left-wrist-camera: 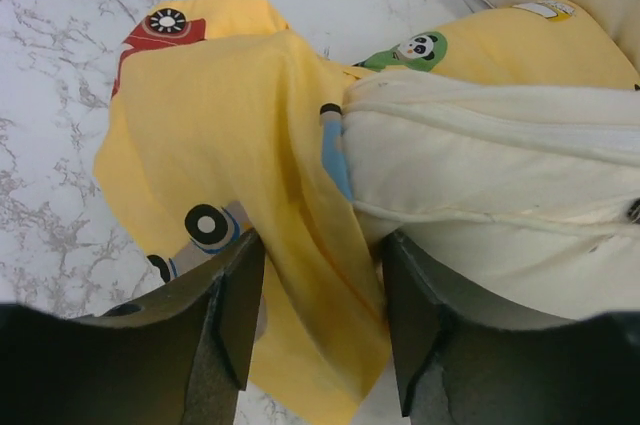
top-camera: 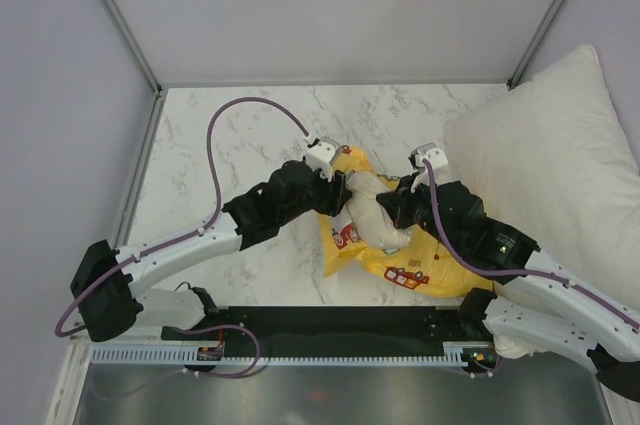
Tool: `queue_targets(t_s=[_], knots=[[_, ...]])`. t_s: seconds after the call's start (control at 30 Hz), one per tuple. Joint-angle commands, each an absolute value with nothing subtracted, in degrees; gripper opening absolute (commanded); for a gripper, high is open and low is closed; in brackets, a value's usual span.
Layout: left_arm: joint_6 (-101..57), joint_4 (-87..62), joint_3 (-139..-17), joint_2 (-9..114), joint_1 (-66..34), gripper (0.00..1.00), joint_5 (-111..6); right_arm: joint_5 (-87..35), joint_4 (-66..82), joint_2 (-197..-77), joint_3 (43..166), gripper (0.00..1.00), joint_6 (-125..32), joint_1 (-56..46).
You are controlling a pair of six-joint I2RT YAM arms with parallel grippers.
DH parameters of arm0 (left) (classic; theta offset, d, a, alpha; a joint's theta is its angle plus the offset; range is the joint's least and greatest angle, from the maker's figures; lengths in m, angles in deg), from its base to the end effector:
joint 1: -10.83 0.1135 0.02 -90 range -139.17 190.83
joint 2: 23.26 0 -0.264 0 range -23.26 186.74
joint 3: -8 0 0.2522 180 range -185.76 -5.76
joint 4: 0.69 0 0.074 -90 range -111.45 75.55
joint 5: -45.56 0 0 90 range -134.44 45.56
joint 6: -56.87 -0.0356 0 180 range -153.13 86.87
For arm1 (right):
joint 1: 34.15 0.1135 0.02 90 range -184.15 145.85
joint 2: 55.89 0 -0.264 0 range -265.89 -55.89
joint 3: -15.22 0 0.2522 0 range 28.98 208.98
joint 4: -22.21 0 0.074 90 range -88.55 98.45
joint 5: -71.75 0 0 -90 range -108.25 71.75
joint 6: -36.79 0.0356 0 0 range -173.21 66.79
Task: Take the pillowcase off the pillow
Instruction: Expand the opening of the pillowcase
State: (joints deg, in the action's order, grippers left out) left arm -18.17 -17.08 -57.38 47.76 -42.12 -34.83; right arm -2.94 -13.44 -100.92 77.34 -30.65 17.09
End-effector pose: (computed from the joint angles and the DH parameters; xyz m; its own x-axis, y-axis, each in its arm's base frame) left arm 0.1772 -0.2249 0.2974 -0.3974 0.1040 -0.9117 0.6118 0.7705 -0.1788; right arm 0.1183 0.1323 0.3399 -0.4124 0.0773 -0.9077 -0.4734 0.8331 0.2861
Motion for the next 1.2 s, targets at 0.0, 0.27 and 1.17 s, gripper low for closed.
queue_targets(t_s=[0.0, 0.27, 1.17], knots=[[-19.78, -23.85, -60.52, 52.23, -42.17, 0.54, -25.3, -2.86, -14.75, -98.6, 77.94, 0.0, -31.5, 16.91], [-18.1, -28.42, -66.14, 57.5, -41.91, 0.03, -12.99, -10.5, -19.76, -99.05, 77.33, 0.0, -33.97, 16.82], [-13.88, -31.5, -87.41, 75.26, -14.49, 0.02, -28.09, -42.15, -38.13, -92.01, 75.57, 0.0, -35.9, 17.35]])
